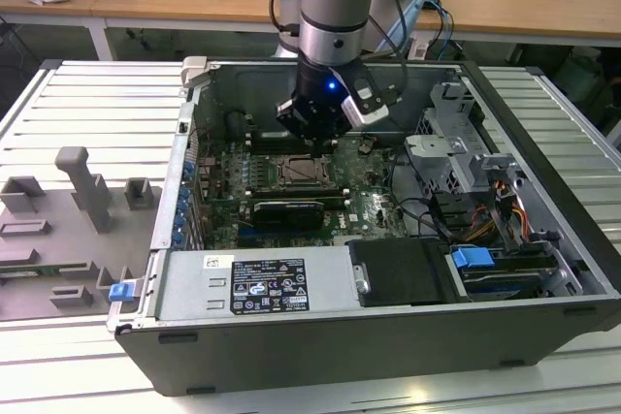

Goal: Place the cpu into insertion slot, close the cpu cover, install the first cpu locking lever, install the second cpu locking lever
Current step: 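Install the second cpu locking lever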

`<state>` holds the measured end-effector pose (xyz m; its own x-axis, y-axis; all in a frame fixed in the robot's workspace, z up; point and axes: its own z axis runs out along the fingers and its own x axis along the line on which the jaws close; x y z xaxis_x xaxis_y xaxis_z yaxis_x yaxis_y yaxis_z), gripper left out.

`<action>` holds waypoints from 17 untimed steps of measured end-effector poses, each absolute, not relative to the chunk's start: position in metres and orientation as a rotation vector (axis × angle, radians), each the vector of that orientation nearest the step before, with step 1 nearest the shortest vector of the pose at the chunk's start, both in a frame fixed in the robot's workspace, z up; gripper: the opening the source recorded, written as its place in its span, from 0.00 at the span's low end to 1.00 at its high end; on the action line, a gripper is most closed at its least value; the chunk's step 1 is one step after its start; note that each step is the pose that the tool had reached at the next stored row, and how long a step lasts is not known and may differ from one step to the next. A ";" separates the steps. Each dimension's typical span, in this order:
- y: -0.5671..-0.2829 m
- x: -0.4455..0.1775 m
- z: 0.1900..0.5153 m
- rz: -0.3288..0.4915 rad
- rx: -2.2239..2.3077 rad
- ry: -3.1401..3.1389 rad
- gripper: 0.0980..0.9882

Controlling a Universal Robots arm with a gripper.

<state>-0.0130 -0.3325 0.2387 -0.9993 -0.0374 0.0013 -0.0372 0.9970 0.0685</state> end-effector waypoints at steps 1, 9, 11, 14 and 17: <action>-0.336 -0.013 0.238 -0.108 0.059 -3.137 0.01; -0.359 -0.014 0.234 -0.113 0.059 -3.136 0.01; -0.360 -0.018 0.234 -0.114 0.059 -3.136 0.01; -0.362 -0.022 0.234 -0.117 0.061 -3.136 0.01; -0.364 -0.025 0.234 -0.121 0.067 -3.136 0.01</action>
